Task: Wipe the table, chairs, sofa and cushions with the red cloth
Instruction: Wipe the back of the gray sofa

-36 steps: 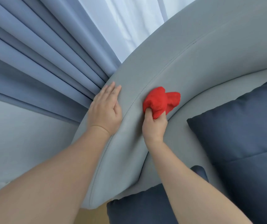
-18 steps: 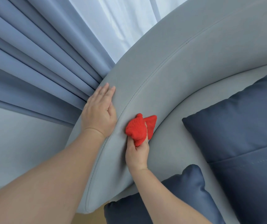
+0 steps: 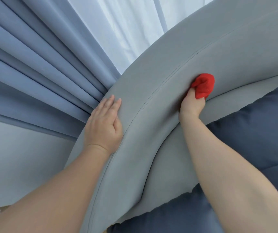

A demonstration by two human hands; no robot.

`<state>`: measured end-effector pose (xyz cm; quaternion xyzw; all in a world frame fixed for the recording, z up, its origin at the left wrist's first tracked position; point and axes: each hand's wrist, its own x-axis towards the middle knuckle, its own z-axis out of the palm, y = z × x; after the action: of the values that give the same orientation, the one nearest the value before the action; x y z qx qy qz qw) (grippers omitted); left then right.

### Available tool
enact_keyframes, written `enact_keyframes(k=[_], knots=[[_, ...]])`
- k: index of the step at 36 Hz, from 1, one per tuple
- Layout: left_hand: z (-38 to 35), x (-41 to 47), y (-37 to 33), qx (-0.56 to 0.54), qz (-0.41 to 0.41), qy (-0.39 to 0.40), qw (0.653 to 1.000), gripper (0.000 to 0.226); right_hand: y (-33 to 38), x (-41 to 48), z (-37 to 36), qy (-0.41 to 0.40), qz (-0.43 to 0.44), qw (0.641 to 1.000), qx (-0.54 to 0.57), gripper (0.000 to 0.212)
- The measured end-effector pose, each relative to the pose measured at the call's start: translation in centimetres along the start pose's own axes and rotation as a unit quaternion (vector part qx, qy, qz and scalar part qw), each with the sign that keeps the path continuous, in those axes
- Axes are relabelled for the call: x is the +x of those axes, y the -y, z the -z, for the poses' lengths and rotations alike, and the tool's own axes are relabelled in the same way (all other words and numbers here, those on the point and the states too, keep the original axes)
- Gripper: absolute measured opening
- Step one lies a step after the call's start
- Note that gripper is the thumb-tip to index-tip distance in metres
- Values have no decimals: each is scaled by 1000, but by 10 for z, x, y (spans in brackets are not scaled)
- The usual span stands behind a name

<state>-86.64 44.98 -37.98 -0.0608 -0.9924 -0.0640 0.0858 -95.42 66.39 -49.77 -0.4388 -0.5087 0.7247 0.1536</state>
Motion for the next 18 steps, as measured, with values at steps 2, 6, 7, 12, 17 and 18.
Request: enact_keyframes(k=[2, 6, 7, 12, 17, 18], knots=[[0, 1, 0, 0, -4, 1, 1000, 53, 7, 15, -1, -8, -2, 1000, 3, 11], [0, 1, 3, 2, -7, -1, 1000, 54, 2, 8, 4, 13, -10, 999, -48, 21], [0, 2, 3, 1, -9, 0, 1000, 54, -1, 2, 5, 23, -10, 998, -57, 22], [1, 3, 1, 0, -18, 4, 1000, 57, -34, -51, 13, 75, -24, 994, -81, 24], [4, 6, 0, 5, -18, 0, 1000, 58, -83, -129, 33, 151, -83, 980, -98, 24], [4, 7, 0, 6, -17, 2, 1000, 58, -92, -144, 38, 164, -96, 976, -103, 24]])
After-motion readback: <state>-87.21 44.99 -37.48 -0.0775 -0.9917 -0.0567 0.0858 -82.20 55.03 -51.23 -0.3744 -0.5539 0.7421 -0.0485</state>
